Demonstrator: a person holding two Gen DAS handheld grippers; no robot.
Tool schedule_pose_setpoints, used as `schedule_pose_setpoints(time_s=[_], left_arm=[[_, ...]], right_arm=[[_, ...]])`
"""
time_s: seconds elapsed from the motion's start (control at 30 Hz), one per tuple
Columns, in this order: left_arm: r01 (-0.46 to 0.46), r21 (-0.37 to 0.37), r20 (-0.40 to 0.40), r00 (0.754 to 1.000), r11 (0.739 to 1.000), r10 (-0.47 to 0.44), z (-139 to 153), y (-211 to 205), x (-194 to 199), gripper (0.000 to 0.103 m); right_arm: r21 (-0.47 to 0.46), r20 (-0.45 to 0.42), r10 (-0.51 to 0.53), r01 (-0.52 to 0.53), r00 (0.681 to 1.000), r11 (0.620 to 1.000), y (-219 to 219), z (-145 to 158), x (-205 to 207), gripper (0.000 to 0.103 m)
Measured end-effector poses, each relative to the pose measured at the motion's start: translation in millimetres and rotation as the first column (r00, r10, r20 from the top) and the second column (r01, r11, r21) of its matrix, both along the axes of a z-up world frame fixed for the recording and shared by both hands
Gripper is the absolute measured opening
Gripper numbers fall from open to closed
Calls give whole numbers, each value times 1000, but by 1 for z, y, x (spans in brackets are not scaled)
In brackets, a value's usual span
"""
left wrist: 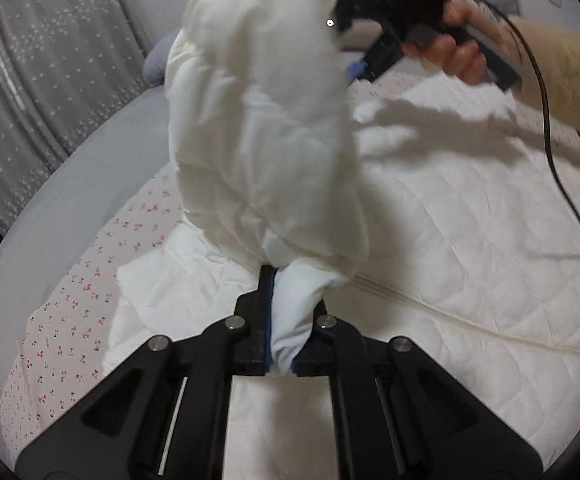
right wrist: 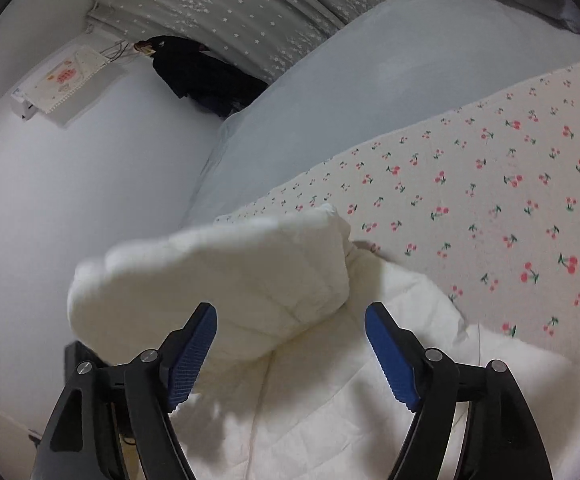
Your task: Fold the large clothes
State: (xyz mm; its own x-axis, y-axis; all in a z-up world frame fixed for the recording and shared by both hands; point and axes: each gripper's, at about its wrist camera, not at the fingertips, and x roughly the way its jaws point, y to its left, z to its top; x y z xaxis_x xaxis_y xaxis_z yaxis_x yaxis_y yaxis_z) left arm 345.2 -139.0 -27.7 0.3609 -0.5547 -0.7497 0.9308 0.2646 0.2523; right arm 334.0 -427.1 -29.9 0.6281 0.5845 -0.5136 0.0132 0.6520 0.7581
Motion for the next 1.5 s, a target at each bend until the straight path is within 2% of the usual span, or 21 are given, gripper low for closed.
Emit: schedule_pose_setpoints(time_s=[0.1,0.17,0.2,0.27,0.4,0.5,0.57,0.63,0.67,0.73,0.8,0.83,0.93,1.07,1.13,1.2,1.23,1.27,1.4,1.47,1.5], left_arm=[[20,68,25,999,997,-22,-15,-3,-15,12],[-9,61,1,1000,998,9,-15,2,-16,23],[-27,51,-42,999,998,29,-12,6,-13,28],[-65,27,-135,989,998,68,-7,18,-6,51],[-97,-29,-244,966,995,88,3,43,-4,61],[-157,-64,-357,926,986,125,5,64,9,70],[-234,-85,-445,878,968,173,5,76,19,71],[-323,-107,-548,808,940,216,2,91,34,73],[-368,-118,-611,759,922,225,1,100,41,75],[-435,-125,-736,643,892,211,-4,108,50,75],[-489,-129,-826,534,862,179,-9,120,62,75],[-513,-139,-850,501,847,163,-11,124,65,75],[-580,-169,-899,423,797,117,-12,133,76,75],[-690,-139,-961,268,711,71,-26,132,88,79],[-743,-101,-976,203,662,80,-31,132,90,81],[-762,-58,-983,156,645,97,-37,127,86,81],[-769,-40,-984,143,638,110,-38,125,81,81],[-771,-24,-984,132,637,123,-41,122,79,81],[-784,33,-985,79,620,152,-57,106,73,81],[-793,52,-982,71,607,176,-63,97,71,81],[-799,58,-977,77,598,198,-64,91,72,80]], right_arm=[[61,-30,9,-7,1000,998,4,-6,-9,79],[119,-45,21,-16,999,993,3,-12,-18,79],[152,-51,23,-15,998,988,3,-14,-22,79],[222,-66,19,-4,998,975,1,-17,-27,80],[316,-45,6,9,999,949,-4,-10,-33,83],[341,-78,2,24,997,940,1,-8,-26,84],[361,-118,9,35,993,932,6,-12,-15,84],[359,-153,16,41,988,933,12,-13,-6,84],[353,-169,19,43,985,935,14,-13,-3,84],[350,-202,10,62,979,935,18,-14,2,84],[367,-209,6,72,978,927,17,-11,2,84],[369,-209,4,75,978,926,16,-8,4,84],[316,-242,-15,93,970,944,13,2,16,84],[282,-312,5,88,950,955,24,-1,33,84],[244,-324,21,62,946,968,34,-6,31,84],[168,-325,36,20,945,986,46,-11,23,75],[126,-330,54,-13,942,992,51,-14,17,61],[98,-339,73,-42,938,994,55,-20,11,53],[8,-403,110,-116,909,993,59,-51,-9,47],[15,-419,126,-131,899,991,60,-67,-14,47],[22,-412,131,-134,902,991,60,-71,-15,47]])
